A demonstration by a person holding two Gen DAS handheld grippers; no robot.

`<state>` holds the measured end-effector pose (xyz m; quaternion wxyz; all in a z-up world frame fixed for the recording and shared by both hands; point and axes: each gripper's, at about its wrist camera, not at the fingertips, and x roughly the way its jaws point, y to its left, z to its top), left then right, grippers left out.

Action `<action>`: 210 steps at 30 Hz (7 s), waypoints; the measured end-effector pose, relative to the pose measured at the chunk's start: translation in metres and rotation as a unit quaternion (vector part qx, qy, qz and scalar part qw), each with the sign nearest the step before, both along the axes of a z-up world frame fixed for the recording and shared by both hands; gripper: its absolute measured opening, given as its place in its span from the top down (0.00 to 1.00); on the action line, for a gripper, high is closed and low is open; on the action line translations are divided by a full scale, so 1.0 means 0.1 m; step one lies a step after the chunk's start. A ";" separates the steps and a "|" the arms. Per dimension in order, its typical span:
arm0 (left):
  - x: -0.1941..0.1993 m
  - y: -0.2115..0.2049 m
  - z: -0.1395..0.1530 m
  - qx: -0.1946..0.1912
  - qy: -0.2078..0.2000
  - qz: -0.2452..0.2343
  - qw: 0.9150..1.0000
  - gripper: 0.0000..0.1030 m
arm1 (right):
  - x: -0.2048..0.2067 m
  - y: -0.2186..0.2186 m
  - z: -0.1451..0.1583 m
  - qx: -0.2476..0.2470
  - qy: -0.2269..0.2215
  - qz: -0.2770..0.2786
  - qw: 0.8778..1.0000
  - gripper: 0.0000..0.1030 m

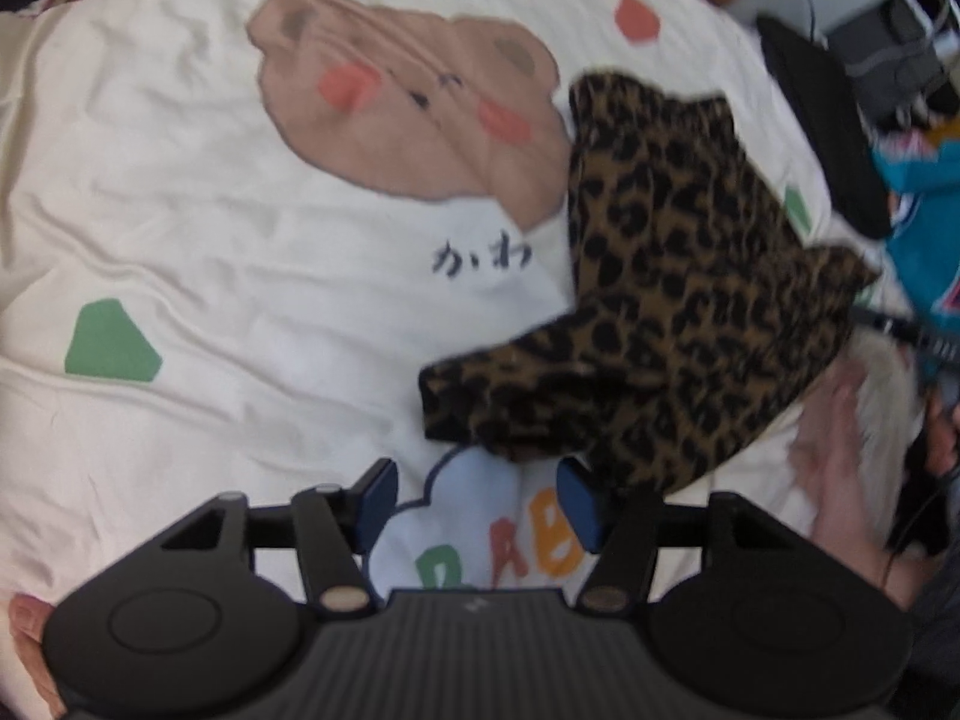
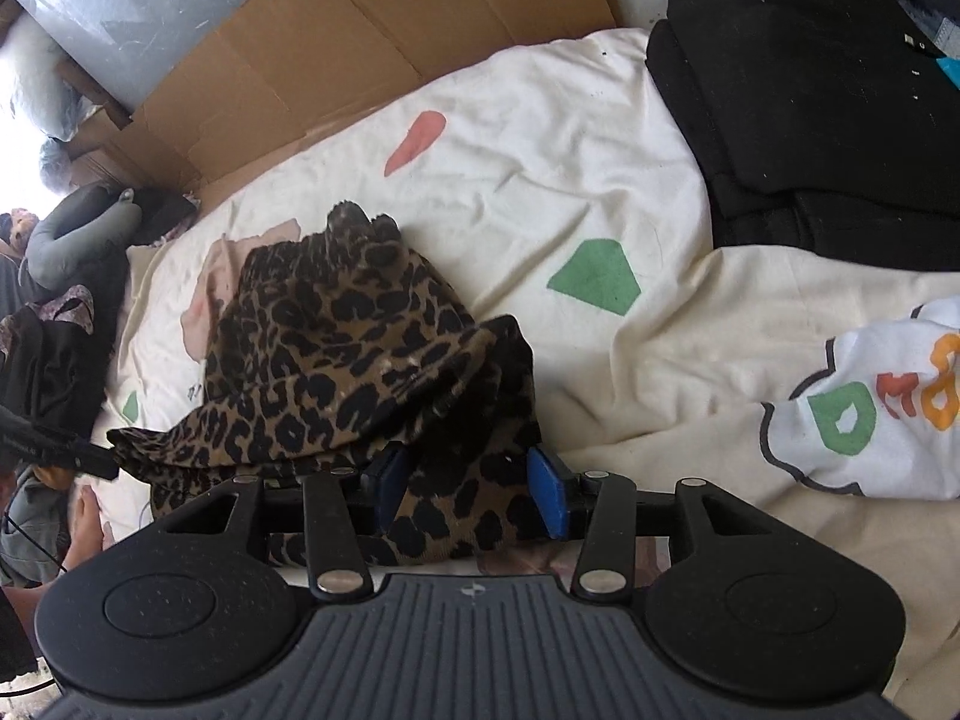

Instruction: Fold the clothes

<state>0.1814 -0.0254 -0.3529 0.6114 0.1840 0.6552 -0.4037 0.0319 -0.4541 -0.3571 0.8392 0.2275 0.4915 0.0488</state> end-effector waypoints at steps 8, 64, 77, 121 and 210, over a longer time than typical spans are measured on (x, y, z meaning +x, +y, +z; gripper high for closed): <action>-0.01 -0.06 -0.22 0.021 -0.012 -0.010 1.000 0.40 | 0.01 0.11 -0.04 -0.044 0.011 0.031 0.998 0.50; 0.42 -0.23 -0.35 -0.079 -0.058 0.066 0.993 0.49 | 0.98 0.04 -0.06 -0.082 -0.028 0.140 0.986 0.51; 0.43 -0.13 -0.13 -0.119 -0.071 0.062 0.988 0.92 | 0.86 -0.01 0.03 -0.055 -0.047 0.103 0.992 0.98; 0.39 -0.56 -0.36 -0.096 -0.157 0.016 0.983 0.58 | 1.00 0.19 -0.39 -0.106 -0.012 0.043 0.993 0.57; 1.09 -0.68 -0.18 -0.124 -0.102 0.092 0.983 0.92 | 1.47 -0.06 0.00 -0.061 -0.052 -0.033 0.996 0.95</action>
